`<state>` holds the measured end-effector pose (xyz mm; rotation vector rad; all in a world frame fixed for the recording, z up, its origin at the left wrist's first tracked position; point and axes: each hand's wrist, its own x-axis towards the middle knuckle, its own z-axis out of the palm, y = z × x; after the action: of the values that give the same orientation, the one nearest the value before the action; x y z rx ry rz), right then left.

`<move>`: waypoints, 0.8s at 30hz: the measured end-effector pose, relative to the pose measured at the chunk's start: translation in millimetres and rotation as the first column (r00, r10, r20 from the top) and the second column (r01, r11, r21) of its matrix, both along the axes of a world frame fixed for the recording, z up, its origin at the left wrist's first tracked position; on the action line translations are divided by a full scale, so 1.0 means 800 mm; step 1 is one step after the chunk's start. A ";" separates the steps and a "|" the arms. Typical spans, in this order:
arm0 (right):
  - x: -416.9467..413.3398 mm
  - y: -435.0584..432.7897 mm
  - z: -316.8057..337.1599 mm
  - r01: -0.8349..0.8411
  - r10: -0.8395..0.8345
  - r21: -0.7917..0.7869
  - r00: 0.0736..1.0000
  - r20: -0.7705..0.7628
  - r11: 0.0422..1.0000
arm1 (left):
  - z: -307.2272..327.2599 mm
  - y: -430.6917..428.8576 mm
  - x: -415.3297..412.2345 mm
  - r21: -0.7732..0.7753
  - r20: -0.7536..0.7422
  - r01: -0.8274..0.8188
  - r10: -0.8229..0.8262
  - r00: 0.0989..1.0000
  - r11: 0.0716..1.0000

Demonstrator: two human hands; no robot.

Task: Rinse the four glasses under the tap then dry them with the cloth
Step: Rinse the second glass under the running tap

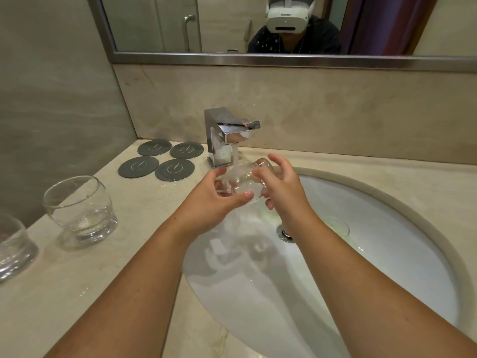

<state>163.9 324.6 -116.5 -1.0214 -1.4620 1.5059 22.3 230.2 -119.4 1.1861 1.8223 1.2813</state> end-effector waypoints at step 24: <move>0.128 -0.003 0.001 0.176 -0.215 0.219 0.962 0.170 0.960 | 0.029 -0.024 0.095 -0.148 -0.393 0.119 -0.168 0.904 0.982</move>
<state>266.0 321.9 -115.4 -1.1743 -1.5604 1.1181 98.7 211.0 -96.2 1.5744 2.0194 0.8718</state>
